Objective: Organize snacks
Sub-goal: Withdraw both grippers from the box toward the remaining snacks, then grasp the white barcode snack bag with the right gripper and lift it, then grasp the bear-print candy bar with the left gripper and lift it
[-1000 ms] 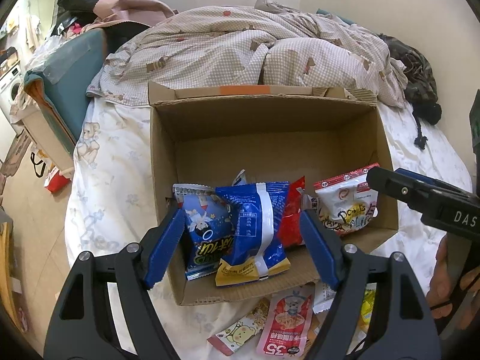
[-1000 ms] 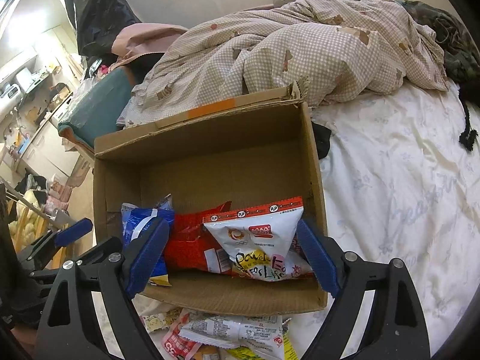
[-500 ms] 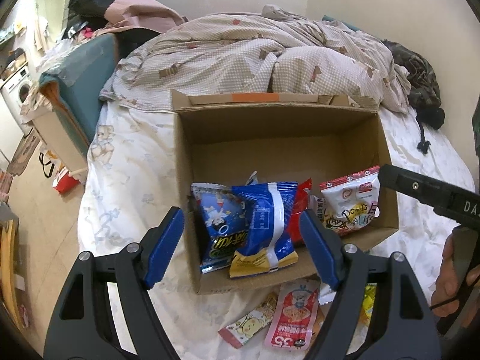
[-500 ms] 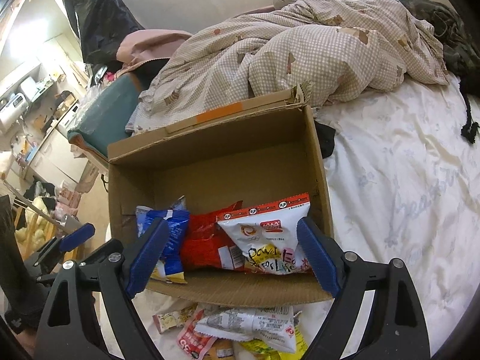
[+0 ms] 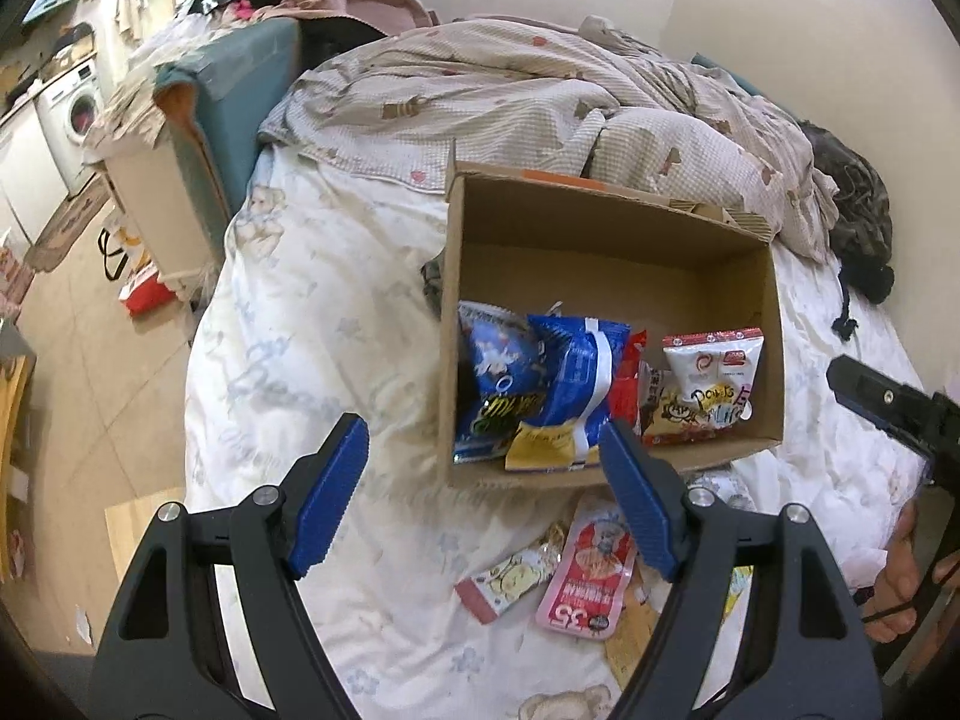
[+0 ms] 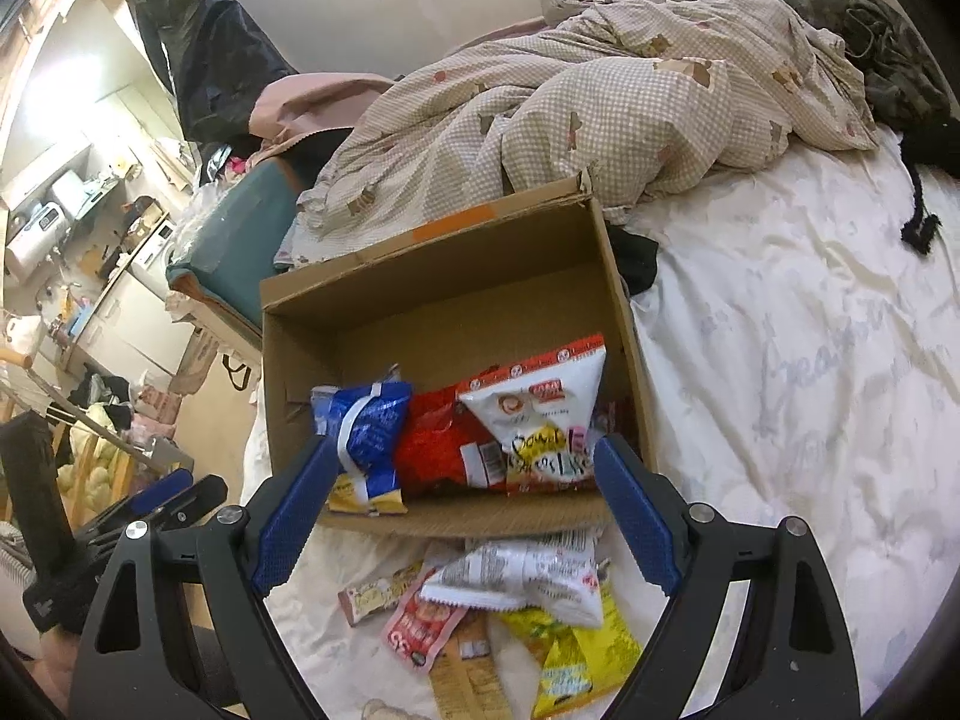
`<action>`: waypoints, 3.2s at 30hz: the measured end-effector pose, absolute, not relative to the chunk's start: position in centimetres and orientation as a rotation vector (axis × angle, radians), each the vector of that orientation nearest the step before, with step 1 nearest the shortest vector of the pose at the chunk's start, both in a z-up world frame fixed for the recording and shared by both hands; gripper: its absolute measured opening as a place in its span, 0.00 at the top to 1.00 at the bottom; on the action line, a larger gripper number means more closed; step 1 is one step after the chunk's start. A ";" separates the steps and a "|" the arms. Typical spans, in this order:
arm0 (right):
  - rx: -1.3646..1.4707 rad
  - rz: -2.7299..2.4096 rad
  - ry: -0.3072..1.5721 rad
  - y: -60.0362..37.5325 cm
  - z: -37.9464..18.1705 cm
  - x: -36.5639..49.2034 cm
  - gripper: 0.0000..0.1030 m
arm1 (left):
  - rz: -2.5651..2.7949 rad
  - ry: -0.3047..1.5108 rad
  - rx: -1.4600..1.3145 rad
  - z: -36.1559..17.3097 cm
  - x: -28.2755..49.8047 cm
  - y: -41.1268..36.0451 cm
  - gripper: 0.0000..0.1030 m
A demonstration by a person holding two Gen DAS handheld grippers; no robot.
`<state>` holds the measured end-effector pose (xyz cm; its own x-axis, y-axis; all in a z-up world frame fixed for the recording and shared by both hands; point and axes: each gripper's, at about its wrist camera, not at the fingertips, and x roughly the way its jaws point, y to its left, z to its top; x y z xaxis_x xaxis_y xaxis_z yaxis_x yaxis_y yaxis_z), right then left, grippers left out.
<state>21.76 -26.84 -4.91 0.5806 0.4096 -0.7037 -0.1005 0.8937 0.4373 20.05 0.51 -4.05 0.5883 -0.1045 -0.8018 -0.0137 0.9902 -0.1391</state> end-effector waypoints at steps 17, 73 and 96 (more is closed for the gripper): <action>0.445 0.191 1.021 -29.5 -7.8 17.0 0.13 | -0.055 1.011 -0.158 -5.3 17.0 0.6 0.26; 0.570 0.306 1.166 -29.1 -10.8 16.5 0.55 | -0.171 1.466 -0.009 -17.1 21.1 -3.1 0.26; 0.624 0.308 1.134 -30.1 -10.5 16.3 0.55 | -0.293 1.450 0.238 -20.6 22.2 -7.1 0.63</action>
<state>16.33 -30.14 -10.54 0.4055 0.5297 -0.7449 0.0794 0.7915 0.6060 22.23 -7.08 -20.60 0.0954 -0.0520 -0.9941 0.3377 0.9411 -0.0168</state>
